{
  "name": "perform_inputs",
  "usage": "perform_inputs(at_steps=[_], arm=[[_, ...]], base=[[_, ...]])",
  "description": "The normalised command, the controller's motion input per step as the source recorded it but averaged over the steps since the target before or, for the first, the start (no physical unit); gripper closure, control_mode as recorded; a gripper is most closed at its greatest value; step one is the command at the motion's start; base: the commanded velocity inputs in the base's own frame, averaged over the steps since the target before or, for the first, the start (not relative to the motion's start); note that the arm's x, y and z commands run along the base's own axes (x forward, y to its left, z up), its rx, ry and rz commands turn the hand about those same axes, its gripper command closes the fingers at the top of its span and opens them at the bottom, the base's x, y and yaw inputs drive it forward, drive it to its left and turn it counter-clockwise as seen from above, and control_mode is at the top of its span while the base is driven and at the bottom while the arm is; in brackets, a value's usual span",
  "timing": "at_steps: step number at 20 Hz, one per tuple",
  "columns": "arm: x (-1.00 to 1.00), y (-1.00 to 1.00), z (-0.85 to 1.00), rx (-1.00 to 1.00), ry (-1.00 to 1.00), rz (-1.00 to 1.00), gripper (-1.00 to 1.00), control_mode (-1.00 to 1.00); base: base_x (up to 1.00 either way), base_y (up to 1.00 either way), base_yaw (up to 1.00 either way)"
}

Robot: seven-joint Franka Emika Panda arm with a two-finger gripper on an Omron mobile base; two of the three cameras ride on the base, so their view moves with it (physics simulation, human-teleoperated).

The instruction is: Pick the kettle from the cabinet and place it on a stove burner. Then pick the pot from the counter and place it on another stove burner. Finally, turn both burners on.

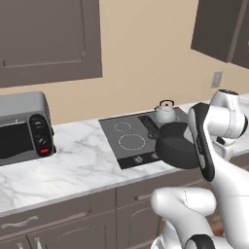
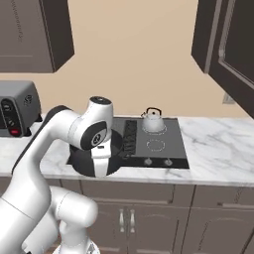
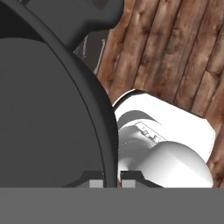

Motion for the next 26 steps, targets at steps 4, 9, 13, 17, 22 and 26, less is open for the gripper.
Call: perform_inputs(at_steps=[4,9,13,17,22,26], arm=[[0.00,0.00,0.00,0.00,0.00,0.00,1.00,1.00],[0.00,0.00,0.00,0.00,0.00,0.00,1.00,1.00],[0.00,0.00,0.00,0.00,0.00,0.00,1.00,1.00],[0.00,0.00,0.00,0.00,0.00,0.00,1.00,1.00],[0.00,0.00,0.00,0.00,0.00,0.00,1.00,1.00],[0.00,0.00,0.00,0.00,0.00,0.00,1.00,1.00]], base=[[0.33,-0.03,0.13],[0.55,-0.01,0.04],[0.62,-0.01,0.03],[0.33,-0.18,0.04],[0.15,-0.30,0.04],[0.12,-0.26,0.01]])
